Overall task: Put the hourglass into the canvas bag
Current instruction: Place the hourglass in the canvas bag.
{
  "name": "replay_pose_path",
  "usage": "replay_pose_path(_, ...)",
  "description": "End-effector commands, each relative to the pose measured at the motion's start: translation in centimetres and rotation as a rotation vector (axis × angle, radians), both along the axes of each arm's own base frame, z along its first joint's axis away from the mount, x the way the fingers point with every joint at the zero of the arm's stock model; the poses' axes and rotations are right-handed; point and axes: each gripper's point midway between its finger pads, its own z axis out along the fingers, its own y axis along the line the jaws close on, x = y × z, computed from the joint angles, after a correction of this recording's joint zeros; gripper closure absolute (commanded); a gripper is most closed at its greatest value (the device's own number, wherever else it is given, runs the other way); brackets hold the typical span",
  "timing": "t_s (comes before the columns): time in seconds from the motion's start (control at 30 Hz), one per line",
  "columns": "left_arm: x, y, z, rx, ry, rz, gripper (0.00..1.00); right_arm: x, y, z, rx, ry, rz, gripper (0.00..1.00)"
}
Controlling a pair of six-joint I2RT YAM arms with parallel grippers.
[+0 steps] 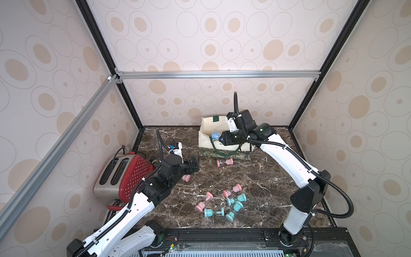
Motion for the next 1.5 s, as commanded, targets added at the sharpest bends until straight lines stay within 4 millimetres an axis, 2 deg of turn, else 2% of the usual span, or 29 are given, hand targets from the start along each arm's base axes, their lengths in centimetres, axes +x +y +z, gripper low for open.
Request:
replay_pose_path(0.0,0.9,-1.3,3.0,-0.039,-0.078,-0.038,0.02,1.5,-0.5,3.2,0.075,-0.083,-0.026,0.91)
replay_pose_path(0.1,1.5,-1.9,2.9,-0.042,-0.08,-0.046,0.03,3.5,-1.3,2.2,0.064,-0.09,-0.068,0.92)
replay_pose_path(0.2,2.1,-2.5,2.8,-0.046,-0.082,-0.053,0.02,5.2,-1.3,1.0,0.052,-0.076,-0.069,0.92)
replay_pose_path(0.3,2.7,-2.7,2.2,-0.045,-0.072,-0.046,0.03,6.7,-0.5,-0.2,0.014,-0.091,-0.019,0.92)
replay_pose_path(0.53,3.7,-3.4,0.6,-0.049,-0.054,-0.037,0.03,9.9,1.1,-4.7,-0.037,-0.048,0.042,0.92)
replay_pose_path(0.63,4.0,-3.6,0.1,-0.058,-0.05,-0.03,0.02,10.7,1.8,-6.6,-0.058,-0.042,0.073,0.92)
replay_pose_path(0.83,4.2,-3.8,-0.9,-0.065,-0.039,-0.03,0.02,11.8,1.9,-10.3,-0.116,-0.012,0.1,0.91)
replay_pose_path(0.97,4.4,-3.8,-1.5,-0.048,-0.024,-0.025,0.03,12.1,0.8,-13.0,-0.181,0.019,0.091,0.89)
replay_pose_path(1.03,4.5,-3.9,-1.6,-0.05,-0.023,-0.025,0.03,12.1,0.4,-13.7,-0.198,0.03,0.09,0.85)
replay_pose_path(1.17,4.6,-3.9,-1.8,-0.045,-0.019,-0.025,0.03,12.4,-1.2,-14.3,-0.276,0.026,0.049,0.71)
replay_pose_path(1.23,4.6,-3.9,-1.8,-0.041,-0.018,-0.025,0.03,12.3,-1.7,-13.9,-0.298,0.021,0.036,0.63)
replay_pose_path(1.47,4.5,-3.7,-1.8,-0.033,-0.014,-0.016,0.03,11.8,-2.3,-10.9,-0.288,-0.033,0.021,0.41)
